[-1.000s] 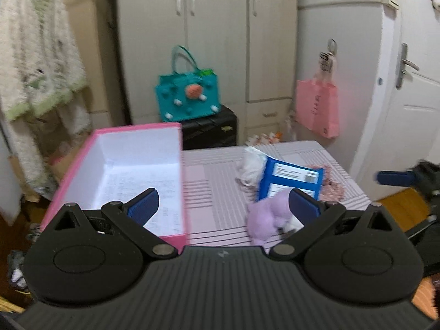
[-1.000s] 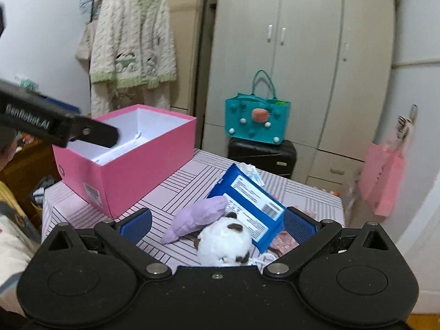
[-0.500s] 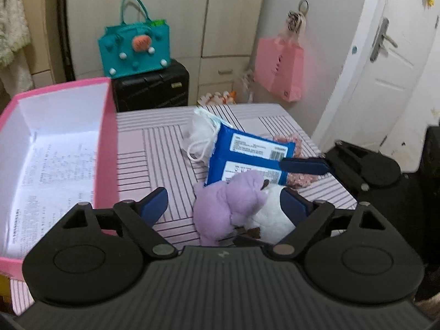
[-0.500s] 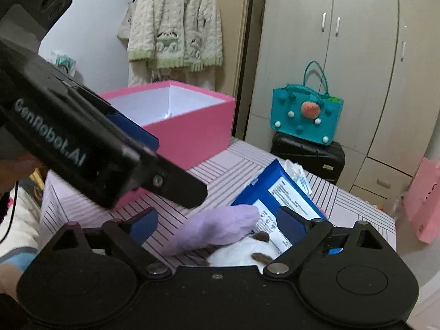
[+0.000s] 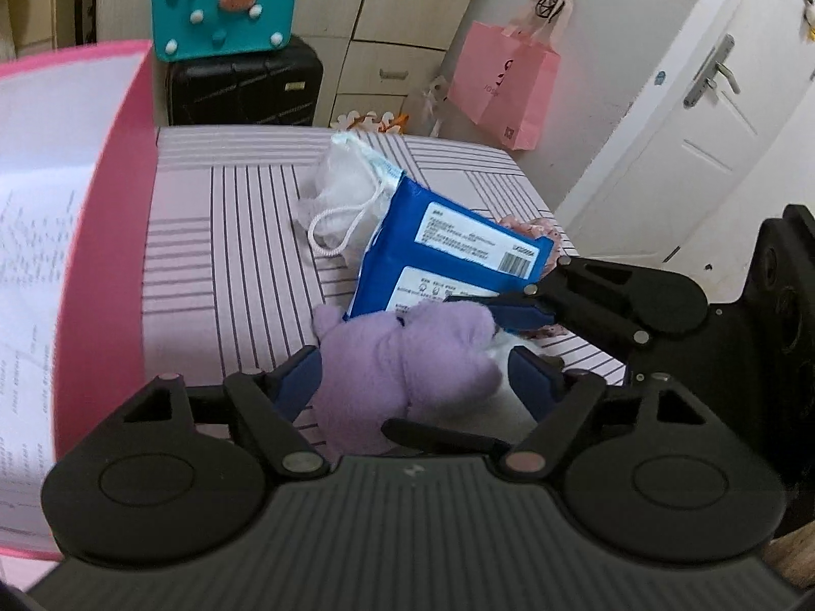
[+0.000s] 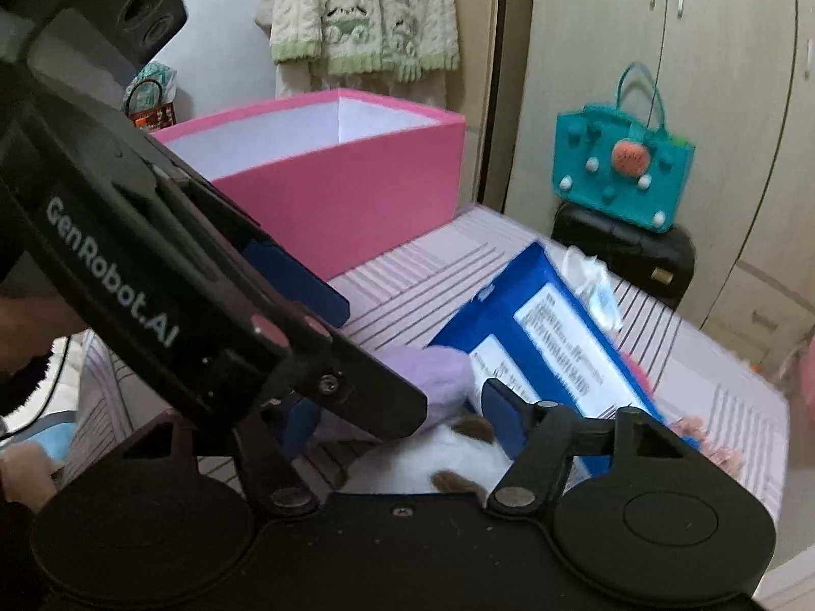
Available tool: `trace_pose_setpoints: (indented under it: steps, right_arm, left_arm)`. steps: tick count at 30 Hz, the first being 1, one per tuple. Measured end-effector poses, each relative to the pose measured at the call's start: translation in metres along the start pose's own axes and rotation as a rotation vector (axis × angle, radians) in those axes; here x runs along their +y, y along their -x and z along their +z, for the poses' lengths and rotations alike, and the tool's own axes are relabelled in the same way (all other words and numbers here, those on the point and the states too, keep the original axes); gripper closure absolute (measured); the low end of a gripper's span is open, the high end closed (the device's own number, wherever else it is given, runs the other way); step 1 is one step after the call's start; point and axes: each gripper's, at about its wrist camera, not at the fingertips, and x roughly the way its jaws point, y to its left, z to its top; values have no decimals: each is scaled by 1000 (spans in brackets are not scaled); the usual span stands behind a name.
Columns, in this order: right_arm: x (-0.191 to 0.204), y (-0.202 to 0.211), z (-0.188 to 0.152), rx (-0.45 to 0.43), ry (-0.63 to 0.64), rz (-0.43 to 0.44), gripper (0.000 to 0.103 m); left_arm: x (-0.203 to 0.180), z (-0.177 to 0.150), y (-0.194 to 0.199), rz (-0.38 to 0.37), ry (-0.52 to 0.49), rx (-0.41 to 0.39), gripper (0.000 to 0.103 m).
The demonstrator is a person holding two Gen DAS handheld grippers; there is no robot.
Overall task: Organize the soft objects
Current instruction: 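Close the right gripper on the lavender plush toy, then lift the lavender plush with the right gripper and carry it over the pink box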
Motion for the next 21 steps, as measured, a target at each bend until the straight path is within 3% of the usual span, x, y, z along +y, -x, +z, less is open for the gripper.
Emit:
trace_pose_setpoints:
  steps: [7,17,21]
  right_arm:
    - [0,-1,3,-4,-7,42,46]
    - [8,-3,10,-24,14,37,55]
    - [19,-1,14,-44,40,34,55]
  left_arm:
    - [13,-4,-16,-37,93,25,38]
    - [17,-5,-14,-46,105,24,53]
    - [16,-6,-9,-31,96,28,54]
